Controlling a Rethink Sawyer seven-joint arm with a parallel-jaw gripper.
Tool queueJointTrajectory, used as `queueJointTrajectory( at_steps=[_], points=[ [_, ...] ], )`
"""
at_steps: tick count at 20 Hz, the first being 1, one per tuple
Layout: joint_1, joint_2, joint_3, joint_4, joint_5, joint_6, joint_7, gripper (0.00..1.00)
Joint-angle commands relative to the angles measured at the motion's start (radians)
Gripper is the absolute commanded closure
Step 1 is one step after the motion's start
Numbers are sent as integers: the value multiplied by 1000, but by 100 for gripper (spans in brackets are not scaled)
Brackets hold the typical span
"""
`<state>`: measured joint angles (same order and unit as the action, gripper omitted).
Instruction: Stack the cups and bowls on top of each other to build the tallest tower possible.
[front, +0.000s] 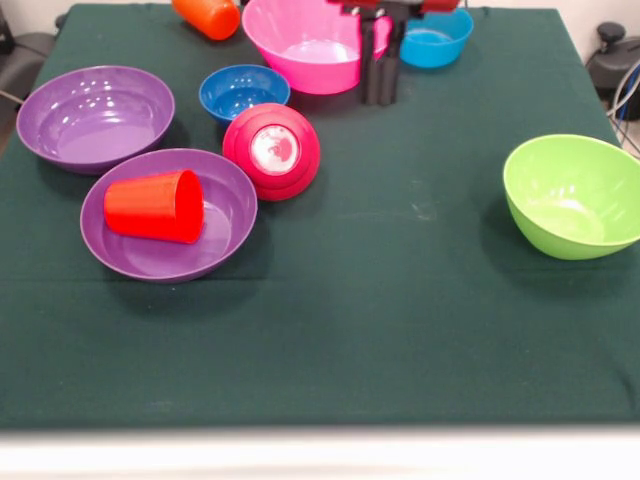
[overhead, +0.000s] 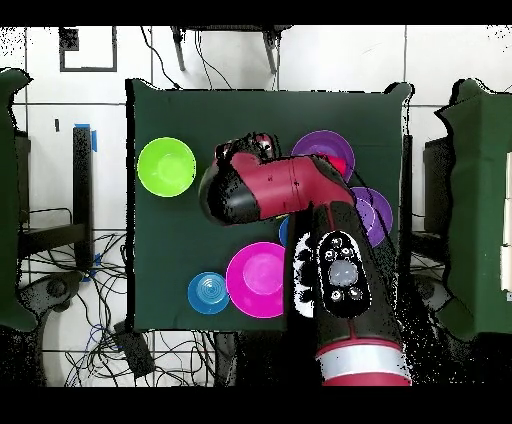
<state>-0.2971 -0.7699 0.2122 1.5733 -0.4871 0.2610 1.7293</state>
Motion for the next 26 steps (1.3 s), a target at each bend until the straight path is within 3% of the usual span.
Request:
queueJointTrajectory(
  at_steps=[1,6,8,9,11,13,15,17,19,20,23,26],
  points=[
    [67,-56,39,14,53,83,95,100],
    [133,-57,16,-113,75,95,107,100],
    [152,-41,16,-169,88,137,100,100],
    [166,-7,22,-248,95,179,87,100],
    [184,17,33,-305,113,288,56,100],
    [194,86,70,-459,149,579,-34,100],
    [223,171,92,-635,163,989,-96,100],
    [256,238,105,-785,163,1224,-80,100],
    [283,289,119,-921,139,1383,-74,100],
    [218,226,57,-560,167,1105,-88,100],
    [214,207,42,-507,160,1161,-86,100],
    [241,241,49,-621,120,1333,-100,100]
  ],
)
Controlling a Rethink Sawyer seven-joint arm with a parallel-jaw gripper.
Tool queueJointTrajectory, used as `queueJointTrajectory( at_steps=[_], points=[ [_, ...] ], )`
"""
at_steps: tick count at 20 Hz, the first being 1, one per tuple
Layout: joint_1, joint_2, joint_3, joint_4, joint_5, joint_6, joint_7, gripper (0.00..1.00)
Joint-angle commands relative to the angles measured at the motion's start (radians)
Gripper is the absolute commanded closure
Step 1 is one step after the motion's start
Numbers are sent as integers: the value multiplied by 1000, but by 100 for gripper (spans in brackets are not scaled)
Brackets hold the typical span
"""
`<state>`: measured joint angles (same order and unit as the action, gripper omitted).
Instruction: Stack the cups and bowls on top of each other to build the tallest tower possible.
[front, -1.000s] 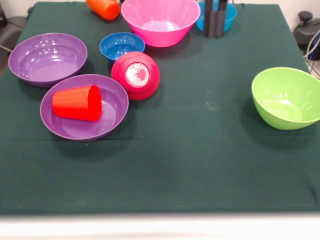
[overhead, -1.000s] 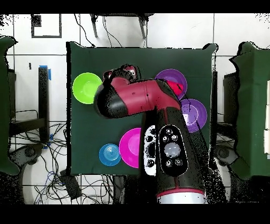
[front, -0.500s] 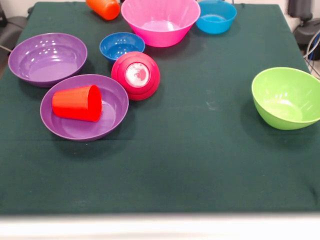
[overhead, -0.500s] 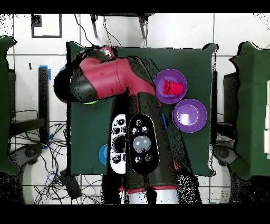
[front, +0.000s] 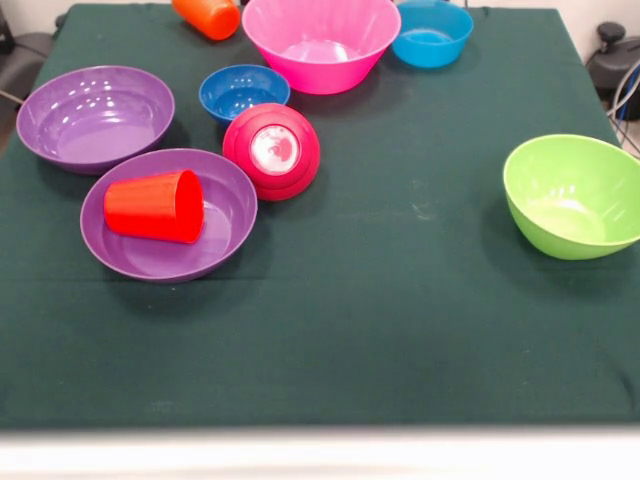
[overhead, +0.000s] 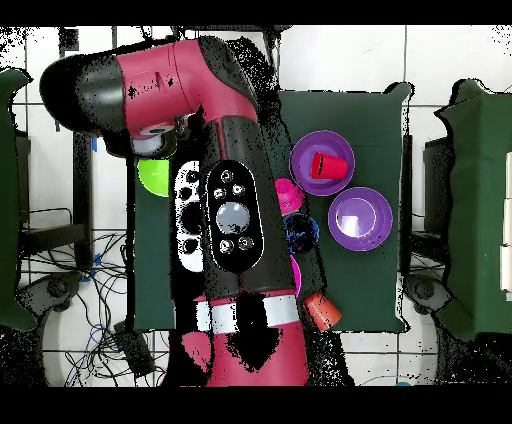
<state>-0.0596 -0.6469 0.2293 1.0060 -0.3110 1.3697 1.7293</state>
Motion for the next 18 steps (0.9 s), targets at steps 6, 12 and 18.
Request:
queueJointTrajectory(
  at_steps=[6,12,18],
  points=[
    [30,174,64,-226,-70,282,-60,100],
    [21,216,71,-209,-34,-26,0,100],
    [-56,121,38,126,-14,-386,-1,100]
  ],
)
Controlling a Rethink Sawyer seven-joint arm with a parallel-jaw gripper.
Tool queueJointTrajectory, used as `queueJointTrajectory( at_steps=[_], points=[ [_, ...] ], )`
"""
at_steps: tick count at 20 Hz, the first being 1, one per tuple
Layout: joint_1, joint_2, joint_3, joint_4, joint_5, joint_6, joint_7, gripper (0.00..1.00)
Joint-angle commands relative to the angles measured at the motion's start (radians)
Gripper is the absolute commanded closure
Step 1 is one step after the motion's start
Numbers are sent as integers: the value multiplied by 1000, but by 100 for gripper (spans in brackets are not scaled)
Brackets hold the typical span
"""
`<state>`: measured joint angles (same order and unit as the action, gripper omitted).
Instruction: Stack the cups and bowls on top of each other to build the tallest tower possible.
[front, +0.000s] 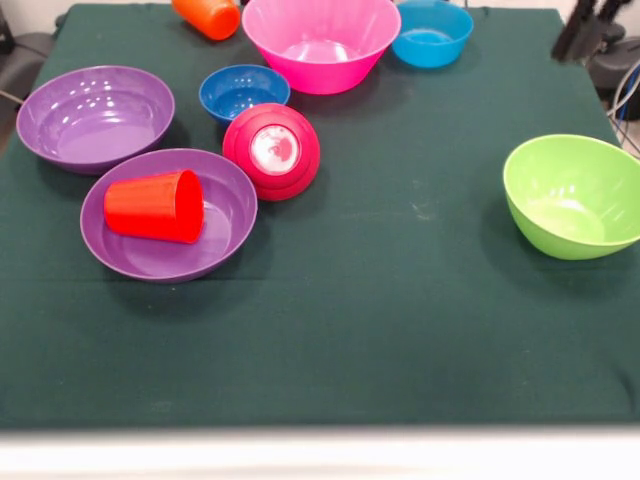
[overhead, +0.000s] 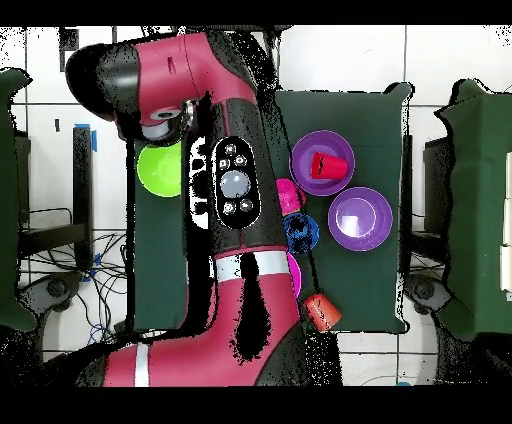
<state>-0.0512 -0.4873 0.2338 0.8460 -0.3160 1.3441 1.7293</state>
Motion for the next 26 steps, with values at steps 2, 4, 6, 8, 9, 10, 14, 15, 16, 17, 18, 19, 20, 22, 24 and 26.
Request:
queueJointTrajectory(
  at_steps=[2,4,6,8,9,10,14,15,16,17,18,19,20,22,24,26],
  points=[
    [-80,-79,12,412,-19,-451,5,100],
    [-95,-90,6,467,-23,-503,2,100],
    [-107,-94,2,510,-27,-550,2,100],
    [-113,-87,-3,528,-36,-578,-1,100],
    [-115,-79,-8,532,-45,-588,-7,100],
    [-115,-76,-10,528,-50,-583,-19,100],
    [-117,-44,-19,503,-59,-580,-33,100],
    [-113,-35,-25,488,-59,-568,-29,100],
    [-113,-27,-24,482,-57,-565,-28,100],
    [-113,-20,-23,475,-56,-563,-27,100],
    [-112,-11,-23,472,-52,-566,-19,100],
    [-114,1,-17,466,-47,-565,-22,100],
    [-116,13,-12,461,-43,-564,-24,100],
    [-127,18,6,462,-30,-553,-44,100],
    [-120,23,-4,456,-23,-553,-11,100],
    [-114,30,-3,441,-19,-540,-11,0]
  ],
)
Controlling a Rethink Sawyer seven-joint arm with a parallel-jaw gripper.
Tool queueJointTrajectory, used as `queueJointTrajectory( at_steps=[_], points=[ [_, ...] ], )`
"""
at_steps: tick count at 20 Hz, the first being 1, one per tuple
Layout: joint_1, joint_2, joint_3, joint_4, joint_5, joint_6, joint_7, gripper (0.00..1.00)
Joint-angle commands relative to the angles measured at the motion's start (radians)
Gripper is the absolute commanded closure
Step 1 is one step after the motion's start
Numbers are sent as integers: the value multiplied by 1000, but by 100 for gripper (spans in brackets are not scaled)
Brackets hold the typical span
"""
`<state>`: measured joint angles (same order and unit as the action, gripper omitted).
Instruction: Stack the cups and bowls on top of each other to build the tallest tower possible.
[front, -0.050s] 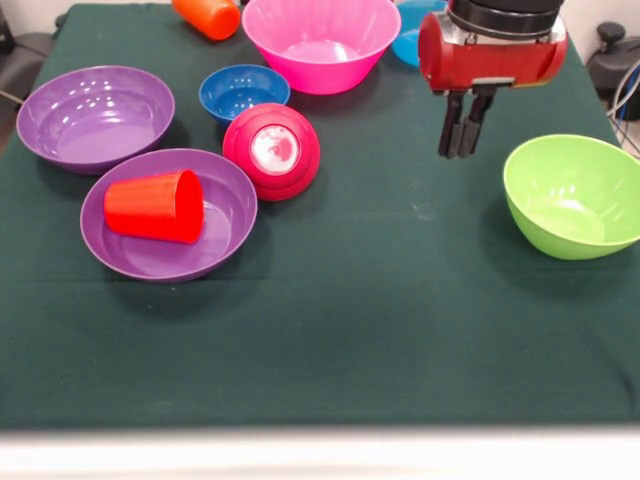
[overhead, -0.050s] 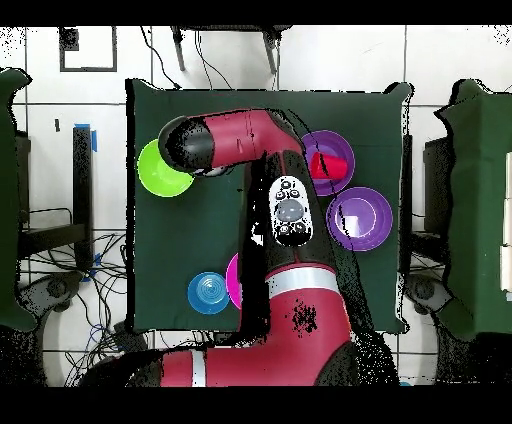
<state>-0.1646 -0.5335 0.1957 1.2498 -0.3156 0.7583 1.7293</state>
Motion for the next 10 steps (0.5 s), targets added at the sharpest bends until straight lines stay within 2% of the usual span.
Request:
queueJointTrajectory(
  at_steps=[1,10],
  points=[
    [1,78,36,31,-21,51,-14,0],
    [14,105,42,-15,-3,71,3,0]
  ],
)
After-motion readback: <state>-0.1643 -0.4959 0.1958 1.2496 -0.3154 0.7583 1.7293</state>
